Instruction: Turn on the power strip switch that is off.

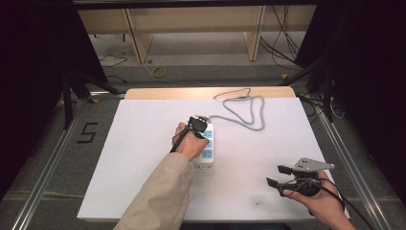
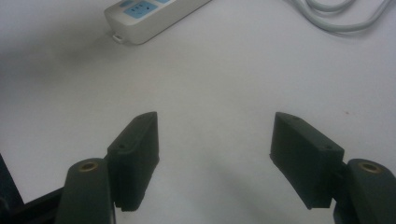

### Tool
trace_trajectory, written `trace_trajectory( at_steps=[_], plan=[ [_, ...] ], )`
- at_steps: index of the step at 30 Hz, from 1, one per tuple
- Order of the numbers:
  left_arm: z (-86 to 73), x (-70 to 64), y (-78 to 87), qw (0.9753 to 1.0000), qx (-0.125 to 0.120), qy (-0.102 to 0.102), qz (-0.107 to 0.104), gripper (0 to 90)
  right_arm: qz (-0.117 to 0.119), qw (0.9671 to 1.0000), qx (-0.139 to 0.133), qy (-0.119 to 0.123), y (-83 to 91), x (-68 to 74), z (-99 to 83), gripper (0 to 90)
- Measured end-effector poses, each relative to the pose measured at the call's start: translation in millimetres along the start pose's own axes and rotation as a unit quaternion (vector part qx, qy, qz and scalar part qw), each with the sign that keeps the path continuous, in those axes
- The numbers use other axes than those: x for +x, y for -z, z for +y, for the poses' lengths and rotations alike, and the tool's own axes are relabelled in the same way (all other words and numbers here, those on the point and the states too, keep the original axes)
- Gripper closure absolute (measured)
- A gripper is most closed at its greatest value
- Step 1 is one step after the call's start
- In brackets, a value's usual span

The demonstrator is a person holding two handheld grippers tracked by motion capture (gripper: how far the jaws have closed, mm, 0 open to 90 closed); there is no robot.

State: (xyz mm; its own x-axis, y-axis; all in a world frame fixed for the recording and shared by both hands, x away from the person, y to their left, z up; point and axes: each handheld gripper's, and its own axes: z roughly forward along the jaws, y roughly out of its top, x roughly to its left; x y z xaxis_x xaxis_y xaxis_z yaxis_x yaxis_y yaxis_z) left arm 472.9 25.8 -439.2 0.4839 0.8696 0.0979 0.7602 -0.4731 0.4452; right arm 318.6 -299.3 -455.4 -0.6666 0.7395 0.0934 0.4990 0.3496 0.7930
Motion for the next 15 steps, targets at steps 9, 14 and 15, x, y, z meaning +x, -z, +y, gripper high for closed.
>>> trace_trajectory(
  at_steps=[9,14,15],
  plan=[
    [-1.1,-0.2,0.1,1.0000,-0.004,-0.003,0.000,90.0,0.000,1.0000,0.000,0.001,0.1,-0.4,0.1,33.0],
    [-1.9,0.5,0.3,1.0000,-0.007,-0.005,-0.001,89.9,0.000,1.0000,-0.001,0.000,0.3,-0.4,0.1,33.0],
    [-2.2,0.6,0.3,1.0000,-0.009,-0.003,-0.002,89.9,0.000,1.0000,-0.001,-0.001,0.3,-0.4,0.1,33.0]
  ],
)
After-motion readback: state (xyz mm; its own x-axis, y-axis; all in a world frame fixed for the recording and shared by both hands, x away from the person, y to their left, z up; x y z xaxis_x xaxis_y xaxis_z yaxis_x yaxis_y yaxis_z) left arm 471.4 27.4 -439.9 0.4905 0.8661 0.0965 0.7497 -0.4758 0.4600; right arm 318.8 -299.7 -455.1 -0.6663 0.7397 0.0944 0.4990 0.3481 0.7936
